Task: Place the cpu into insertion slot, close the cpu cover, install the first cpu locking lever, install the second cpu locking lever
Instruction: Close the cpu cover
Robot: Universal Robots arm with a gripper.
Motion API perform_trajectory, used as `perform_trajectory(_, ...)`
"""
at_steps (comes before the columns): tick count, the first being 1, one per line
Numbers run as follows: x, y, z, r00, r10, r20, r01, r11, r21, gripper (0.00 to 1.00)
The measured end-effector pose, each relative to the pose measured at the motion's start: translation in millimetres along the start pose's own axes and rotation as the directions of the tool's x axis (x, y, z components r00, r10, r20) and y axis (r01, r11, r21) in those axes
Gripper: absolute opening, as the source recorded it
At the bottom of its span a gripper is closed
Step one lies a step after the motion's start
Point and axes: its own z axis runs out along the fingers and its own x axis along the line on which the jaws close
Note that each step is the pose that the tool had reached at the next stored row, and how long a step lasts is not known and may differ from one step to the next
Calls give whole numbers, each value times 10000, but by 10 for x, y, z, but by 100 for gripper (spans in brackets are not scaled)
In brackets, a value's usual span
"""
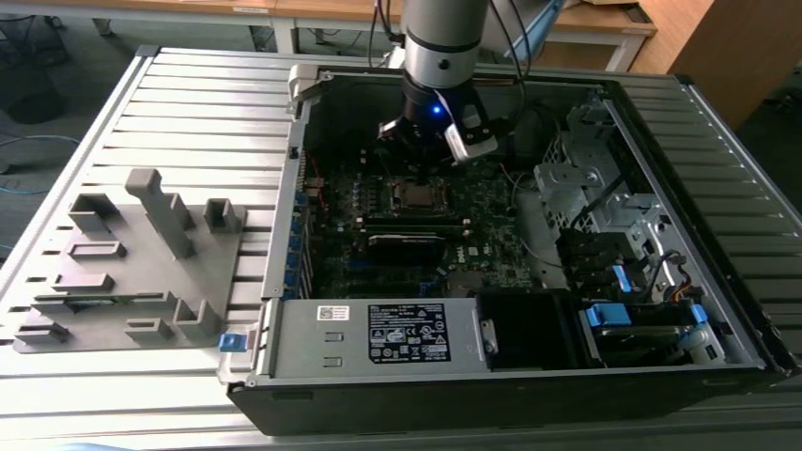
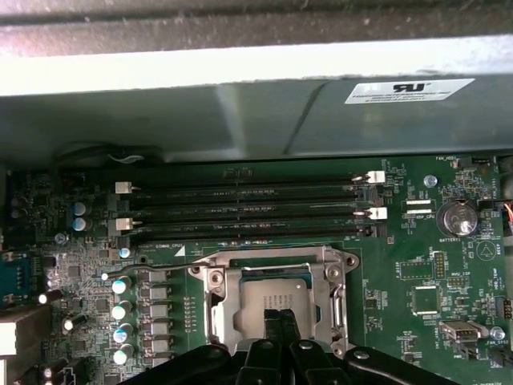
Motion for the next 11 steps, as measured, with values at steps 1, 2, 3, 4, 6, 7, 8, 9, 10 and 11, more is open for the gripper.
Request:
perform_trajectory(1, 10, -1, 1, 10000, -1, 2, 1, 10000, -1, 11)
perform_trajectory(2, 22, -2, 1, 10000, -3, 4, 3, 10000, -1, 11)
perform_trajectory(3, 37, -3, 0, 10000, -3, 4, 3, 10000, 0, 11)
perform_trajectory(4, 51, -3, 1, 10000, -3, 5, 3, 10000, 0, 11)
perform_trajectory(6, 77, -5, 4, 10000, -3, 6, 3, 10000, 0, 11)
perform_trajectory(7, 90, -6, 7, 10000, -3, 6, 3, 10000, 1, 11)
perform_trajectory(8, 103, -7, 10, 10000, -2, 5, 2, 10000, 1, 11)
perform_trajectory(9, 113, -8, 14, 10000, -2, 6, 2, 10000, 1, 11)
perform_trajectory(10, 124, -9, 20, 10000, -3, 5, 3, 10000, 1, 11)
perform_trajectory(11, 134, -10, 26, 10000, -3, 5, 3, 10000, 1, 11)
